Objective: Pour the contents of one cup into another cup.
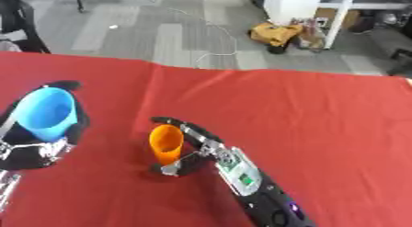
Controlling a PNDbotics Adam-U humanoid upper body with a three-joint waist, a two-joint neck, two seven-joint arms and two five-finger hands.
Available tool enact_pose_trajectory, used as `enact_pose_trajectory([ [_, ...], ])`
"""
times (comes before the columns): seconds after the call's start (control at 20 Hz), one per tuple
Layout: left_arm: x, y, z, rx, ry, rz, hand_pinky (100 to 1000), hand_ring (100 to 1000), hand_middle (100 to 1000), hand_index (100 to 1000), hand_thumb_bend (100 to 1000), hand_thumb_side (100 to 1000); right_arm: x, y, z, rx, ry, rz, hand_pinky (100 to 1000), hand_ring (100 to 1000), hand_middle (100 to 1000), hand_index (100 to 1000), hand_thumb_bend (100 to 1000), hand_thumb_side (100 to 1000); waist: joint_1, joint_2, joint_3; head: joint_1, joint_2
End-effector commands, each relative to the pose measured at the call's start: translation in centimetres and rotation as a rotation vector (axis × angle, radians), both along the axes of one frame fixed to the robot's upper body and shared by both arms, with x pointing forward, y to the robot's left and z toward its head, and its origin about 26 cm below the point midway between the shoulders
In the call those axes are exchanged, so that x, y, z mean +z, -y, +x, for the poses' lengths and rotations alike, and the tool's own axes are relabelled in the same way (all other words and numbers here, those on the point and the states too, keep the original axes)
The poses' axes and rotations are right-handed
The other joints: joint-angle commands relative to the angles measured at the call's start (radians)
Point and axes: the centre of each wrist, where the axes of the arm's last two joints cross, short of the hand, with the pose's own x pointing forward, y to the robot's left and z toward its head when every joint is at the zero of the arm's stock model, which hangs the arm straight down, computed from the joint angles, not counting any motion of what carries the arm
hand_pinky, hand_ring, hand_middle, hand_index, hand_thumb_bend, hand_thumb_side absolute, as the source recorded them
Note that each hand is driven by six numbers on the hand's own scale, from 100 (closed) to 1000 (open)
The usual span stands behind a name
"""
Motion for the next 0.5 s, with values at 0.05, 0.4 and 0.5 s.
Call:
enact_pose_trajectory([
  [0.05,0.84,0.32,0.03,-0.017,0.025,-0.004,517,342,332,840,139,100,0.10,-0.77,0.11,0.032,0.003,-0.020,711,863,573,951,498,100,0.005,-0.016,0.000,-0.005,-0.002],
  [0.4,0.79,0.38,0.02,-0.019,0.024,-0.004,518,343,332,840,135,100,-0.73,-1.30,-0.09,0.048,-0.009,-0.032,680,825,511,896,455,100,0.006,-0.015,0.001,-0.006,-0.002],
  [0.5,0.80,0.39,0.00,-0.020,0.025,-0.005,519,343,333,840,132,100,-0.89,-1.32,-0.09,0.044,-0.010,-0.034,656,798,479,862,378,100,0.007,-0.014,0.001,-0.007,-0.002],
])
